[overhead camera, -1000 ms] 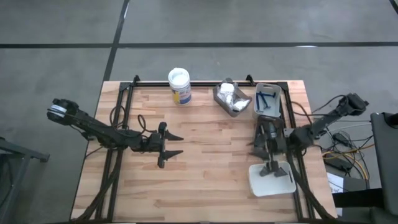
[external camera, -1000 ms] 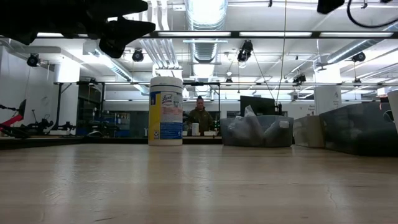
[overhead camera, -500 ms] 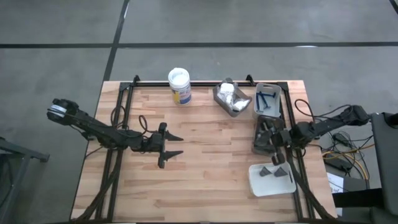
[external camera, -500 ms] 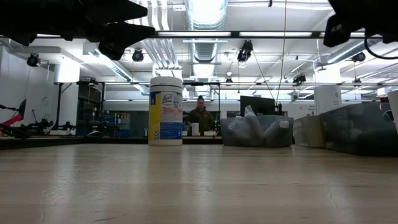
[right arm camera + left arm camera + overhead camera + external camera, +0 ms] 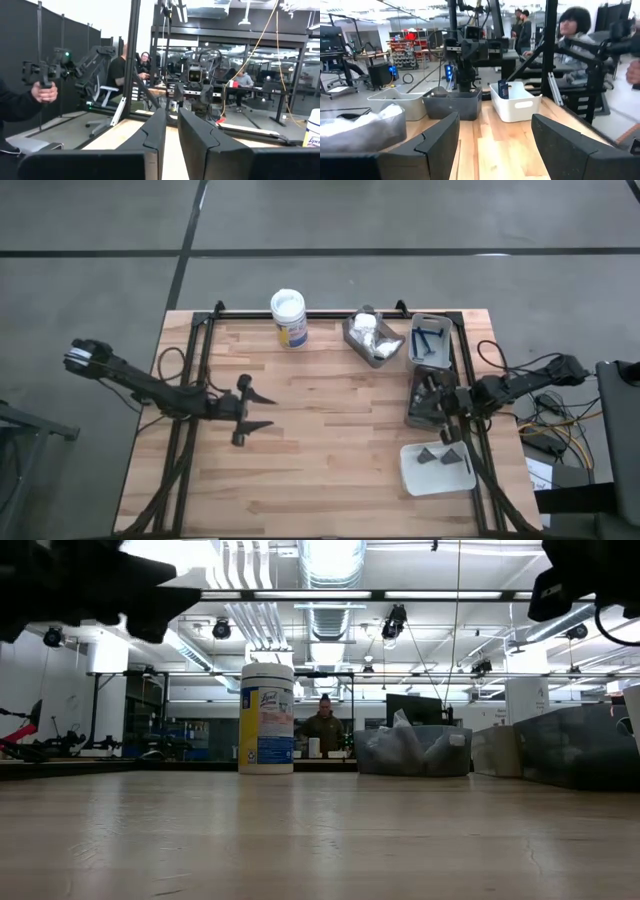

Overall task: Pick & Place Travel size toiletries
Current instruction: Return to Home Position

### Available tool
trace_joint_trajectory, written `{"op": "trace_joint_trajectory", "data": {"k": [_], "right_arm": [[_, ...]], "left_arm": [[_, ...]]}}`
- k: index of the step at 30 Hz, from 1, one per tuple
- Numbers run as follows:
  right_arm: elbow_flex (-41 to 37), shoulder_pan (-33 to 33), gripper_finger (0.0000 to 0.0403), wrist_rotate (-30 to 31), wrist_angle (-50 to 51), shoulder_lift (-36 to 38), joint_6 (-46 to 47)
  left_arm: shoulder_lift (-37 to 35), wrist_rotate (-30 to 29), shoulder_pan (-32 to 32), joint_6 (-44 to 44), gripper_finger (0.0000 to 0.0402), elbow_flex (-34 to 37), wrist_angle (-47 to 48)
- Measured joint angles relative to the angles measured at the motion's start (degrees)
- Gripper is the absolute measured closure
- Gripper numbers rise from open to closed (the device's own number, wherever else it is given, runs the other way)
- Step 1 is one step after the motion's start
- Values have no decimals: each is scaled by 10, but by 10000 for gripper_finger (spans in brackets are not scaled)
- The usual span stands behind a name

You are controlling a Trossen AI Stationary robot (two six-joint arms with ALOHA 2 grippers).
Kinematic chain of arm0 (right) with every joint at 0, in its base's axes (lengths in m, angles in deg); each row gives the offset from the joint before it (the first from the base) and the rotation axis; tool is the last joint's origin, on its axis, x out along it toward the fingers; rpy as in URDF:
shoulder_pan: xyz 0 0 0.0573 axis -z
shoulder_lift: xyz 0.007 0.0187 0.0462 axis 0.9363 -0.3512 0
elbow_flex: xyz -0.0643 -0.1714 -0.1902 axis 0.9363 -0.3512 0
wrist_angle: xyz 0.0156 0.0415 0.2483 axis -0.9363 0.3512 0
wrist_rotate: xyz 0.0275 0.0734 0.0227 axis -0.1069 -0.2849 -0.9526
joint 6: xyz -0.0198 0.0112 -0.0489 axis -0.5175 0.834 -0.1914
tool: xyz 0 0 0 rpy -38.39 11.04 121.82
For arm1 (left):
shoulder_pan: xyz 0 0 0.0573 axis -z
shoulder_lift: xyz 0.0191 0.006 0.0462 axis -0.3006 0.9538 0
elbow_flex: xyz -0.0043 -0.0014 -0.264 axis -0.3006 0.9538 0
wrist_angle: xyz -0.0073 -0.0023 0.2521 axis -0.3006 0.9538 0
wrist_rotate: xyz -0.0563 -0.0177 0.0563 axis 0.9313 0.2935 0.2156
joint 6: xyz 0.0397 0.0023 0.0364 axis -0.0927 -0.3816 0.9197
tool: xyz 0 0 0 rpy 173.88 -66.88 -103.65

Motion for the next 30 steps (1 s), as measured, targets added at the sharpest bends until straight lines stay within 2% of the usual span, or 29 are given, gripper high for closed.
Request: {"op": "trace_joint_trajectory", "data": {"k": [7, 12, 19, 30], "right_arm": [[0, 6, 349, 3, 22, 38, -11], [0, 25, 332, 4, 67, 76, -4], [0, 32, 309, 4, 160, 143, -5], [1, 34, 281, 4, 179, 143, -15]], "left_arm": [[-102, 17, -1, 0, 147, 58, 10], [-186, 17, -1, 15, 147, 58, 77], [-319, 23, -1, 17, 147, 59, 217], [-478, 39, -1, 30, 147, 59, 380]]}}
